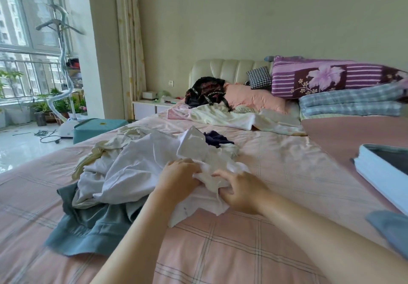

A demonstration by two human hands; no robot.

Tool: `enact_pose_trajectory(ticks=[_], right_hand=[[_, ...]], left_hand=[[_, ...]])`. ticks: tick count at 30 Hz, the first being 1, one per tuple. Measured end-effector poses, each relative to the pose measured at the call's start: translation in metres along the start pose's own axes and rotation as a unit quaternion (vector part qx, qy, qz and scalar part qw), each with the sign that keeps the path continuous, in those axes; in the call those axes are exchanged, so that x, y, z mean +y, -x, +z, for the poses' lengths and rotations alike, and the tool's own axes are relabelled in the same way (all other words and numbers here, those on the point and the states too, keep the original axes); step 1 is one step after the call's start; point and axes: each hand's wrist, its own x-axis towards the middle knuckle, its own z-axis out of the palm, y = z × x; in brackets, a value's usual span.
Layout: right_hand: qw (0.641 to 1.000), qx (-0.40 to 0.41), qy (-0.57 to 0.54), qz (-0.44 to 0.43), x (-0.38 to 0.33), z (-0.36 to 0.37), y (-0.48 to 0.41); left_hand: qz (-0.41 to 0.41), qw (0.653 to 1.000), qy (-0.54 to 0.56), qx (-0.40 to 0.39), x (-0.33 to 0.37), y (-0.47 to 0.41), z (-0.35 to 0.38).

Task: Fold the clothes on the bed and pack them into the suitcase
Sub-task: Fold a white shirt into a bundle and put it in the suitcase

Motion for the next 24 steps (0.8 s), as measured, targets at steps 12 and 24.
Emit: enact_pose_trajectory(ticks=[12, 24], right_hand=[[0.936, -0.105, 0.265, 0.205, 0.08, -0.044, 0.128], [0.991, -0.039, 0.104, 0.073, 0.05, 0.015, 0.078]], left_hand=[[-0.034, 0.983, 0.101, -0.146, 0.095, 0.041, 0.013], [-0.127, 0.974, -0.104, -0.156, 0.081, 0.024, 0.039]])
